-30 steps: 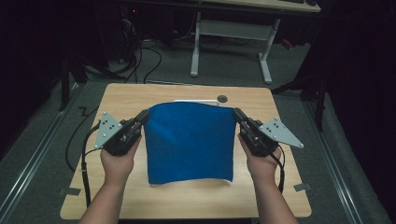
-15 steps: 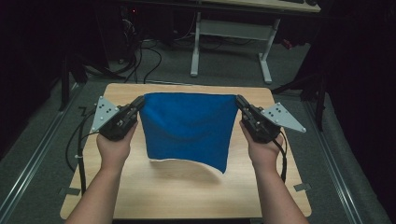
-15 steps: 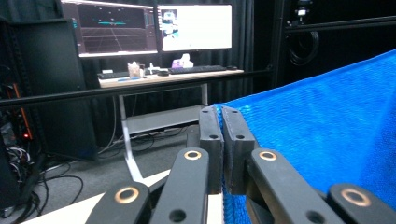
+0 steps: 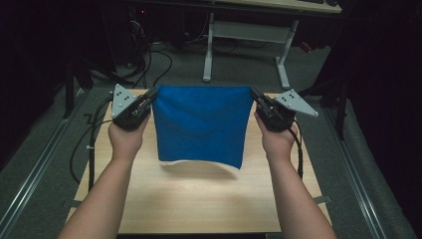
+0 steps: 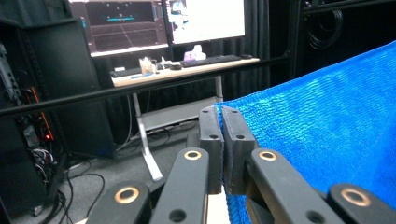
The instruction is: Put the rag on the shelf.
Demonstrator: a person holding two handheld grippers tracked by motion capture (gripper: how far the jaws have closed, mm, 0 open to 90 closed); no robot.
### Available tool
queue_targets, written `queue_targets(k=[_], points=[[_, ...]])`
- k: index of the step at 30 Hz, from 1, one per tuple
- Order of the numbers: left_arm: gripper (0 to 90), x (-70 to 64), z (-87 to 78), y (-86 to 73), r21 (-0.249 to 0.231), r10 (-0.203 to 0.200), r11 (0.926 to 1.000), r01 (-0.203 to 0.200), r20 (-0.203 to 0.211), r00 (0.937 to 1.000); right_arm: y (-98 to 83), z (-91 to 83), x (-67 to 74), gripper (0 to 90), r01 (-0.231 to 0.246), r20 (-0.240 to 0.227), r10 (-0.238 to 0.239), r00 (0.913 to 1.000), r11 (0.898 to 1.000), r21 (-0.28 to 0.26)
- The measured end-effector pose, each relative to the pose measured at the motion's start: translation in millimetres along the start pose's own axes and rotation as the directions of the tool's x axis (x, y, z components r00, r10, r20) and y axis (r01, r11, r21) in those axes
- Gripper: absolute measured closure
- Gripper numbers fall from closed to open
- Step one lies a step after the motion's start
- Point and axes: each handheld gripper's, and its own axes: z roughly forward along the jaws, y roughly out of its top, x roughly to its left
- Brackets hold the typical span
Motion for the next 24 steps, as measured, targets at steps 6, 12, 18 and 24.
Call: queue_targets(k=[6, 12, 18, 24], points=[[88.1, 12.3, 24.8, -1.3, 0.043, -0.002, 0.9991, 0.003, -0.030, 0.9996, 5.6, 26.5, -12.1, 88.7, -0.002, 0.019, 0.002, 0.9998, 1.000, 0.018], [88.1, 20.5, 49.8, 2.4, 0.056, 0.003, 0.9984, 0.000, -0.047, 0.9989, 9.3, 50.7, -24.3, 88.8, -0.001, 0.040, -0.001, 0.9992, 0.999, 0.048], [88.0, 28.8, 71.8, -5.3, 0.108, 0.009, 0.9941, -0.003, -0.057, 0.9984, 1.7, 79.5, -38.8, 88.7, 0.006, 0.051, -0.012, 0.9986, 0.994, 0.109], [87.9, 30.9, 95.7, -29.7, 0.199, -0.012, 0.9798, 0.020, -0.043, 0.9990, -12.6, 98.5, -50.6, 88.7, -0.009, 0.061, -0.002, 0.9981, 0.984, 0.179]])
